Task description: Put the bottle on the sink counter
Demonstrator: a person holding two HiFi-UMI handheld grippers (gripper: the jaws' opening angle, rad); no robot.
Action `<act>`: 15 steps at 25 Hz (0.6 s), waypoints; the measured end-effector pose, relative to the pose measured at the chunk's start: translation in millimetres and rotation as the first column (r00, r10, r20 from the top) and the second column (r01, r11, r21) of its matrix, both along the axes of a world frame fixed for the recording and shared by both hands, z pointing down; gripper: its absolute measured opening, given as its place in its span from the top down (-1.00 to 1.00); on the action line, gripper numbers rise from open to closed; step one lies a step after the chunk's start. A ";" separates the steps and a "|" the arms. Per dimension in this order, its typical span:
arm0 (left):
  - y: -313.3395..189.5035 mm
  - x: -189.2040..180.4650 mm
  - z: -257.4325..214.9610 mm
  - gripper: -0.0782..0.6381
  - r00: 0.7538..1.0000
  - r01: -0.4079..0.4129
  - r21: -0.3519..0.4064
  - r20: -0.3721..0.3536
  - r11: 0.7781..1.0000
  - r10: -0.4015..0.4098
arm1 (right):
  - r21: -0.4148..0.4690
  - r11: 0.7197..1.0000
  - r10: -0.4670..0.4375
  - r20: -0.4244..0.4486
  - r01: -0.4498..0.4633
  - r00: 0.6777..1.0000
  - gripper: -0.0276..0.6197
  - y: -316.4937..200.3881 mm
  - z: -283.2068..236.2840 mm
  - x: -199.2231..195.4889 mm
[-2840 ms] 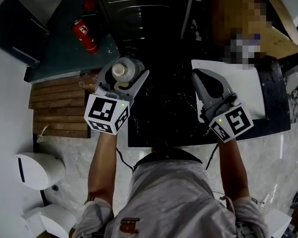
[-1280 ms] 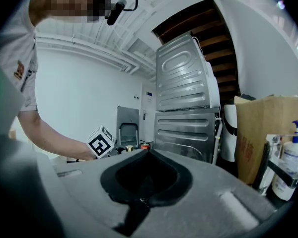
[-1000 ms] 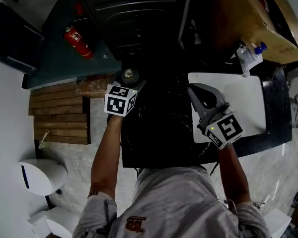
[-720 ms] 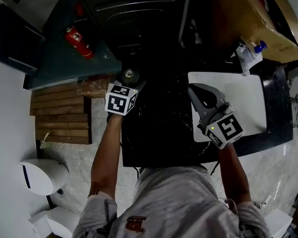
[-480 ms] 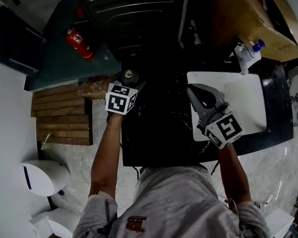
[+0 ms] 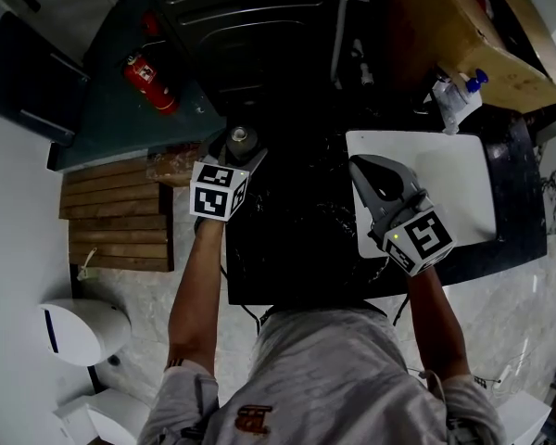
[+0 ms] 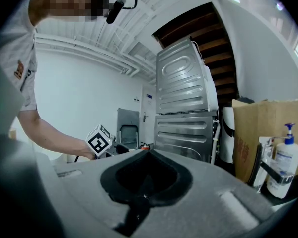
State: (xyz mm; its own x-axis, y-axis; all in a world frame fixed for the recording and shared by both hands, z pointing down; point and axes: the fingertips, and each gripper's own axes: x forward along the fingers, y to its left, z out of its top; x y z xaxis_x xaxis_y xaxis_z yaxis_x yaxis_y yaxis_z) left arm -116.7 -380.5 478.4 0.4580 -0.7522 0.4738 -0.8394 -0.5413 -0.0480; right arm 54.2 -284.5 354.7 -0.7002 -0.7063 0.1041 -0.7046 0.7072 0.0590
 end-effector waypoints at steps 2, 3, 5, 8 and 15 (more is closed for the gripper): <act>4.7 -1.7 -13.4 -0.24 1.000 0.010 0.032 -0.010 0.999 -0.009 | 0.003 1.000 -0.006 0.004 0.006 1.000 0.91 3.1 -1.3 -1.3; 7.7 -2.4 -21.2 -0.24 1.000 0.015 0.050 -0.016 0.999 -0.014 | 0.005 1.000 -0.010 0.006 0.010 1.000 0.91 4.8 -2.2 -2.6; 15.7 -2.5 -39.5 -0.24 0.999 0.024 0.090 -0.033 0.996 -0.021 | 0.010 1.000 -0.021 0.010 0.021 1.000 0.91 8.6 -4.4 -5.9; 33.5 3.1 -70.2 -0.24 0.997 0.024 0.152 -0.073 0.988 -0.013 | 0.021 0.999 -0.039 0.021 0.039 0.999 0.91 14.2 -10.1 -11.9; 88.9 35.4 -133.8 -0.22 0.979 -0.024 0.265 -0.189 0.964 0.076 | 0.051 0.996 -0.082 0.057 0.079 0.995 0.91 29.7 -29.2 -21.4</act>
State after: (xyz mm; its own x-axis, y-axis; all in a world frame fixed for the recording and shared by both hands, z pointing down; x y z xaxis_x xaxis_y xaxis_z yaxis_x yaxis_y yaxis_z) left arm -81.3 -291.6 344.5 0.5622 -0.8110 0.1619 -0.8186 -0.5735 -0.0304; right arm 32.8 -254.8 325.5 -0.7586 -0.6509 0.0284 -0.6490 0.7588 0.0548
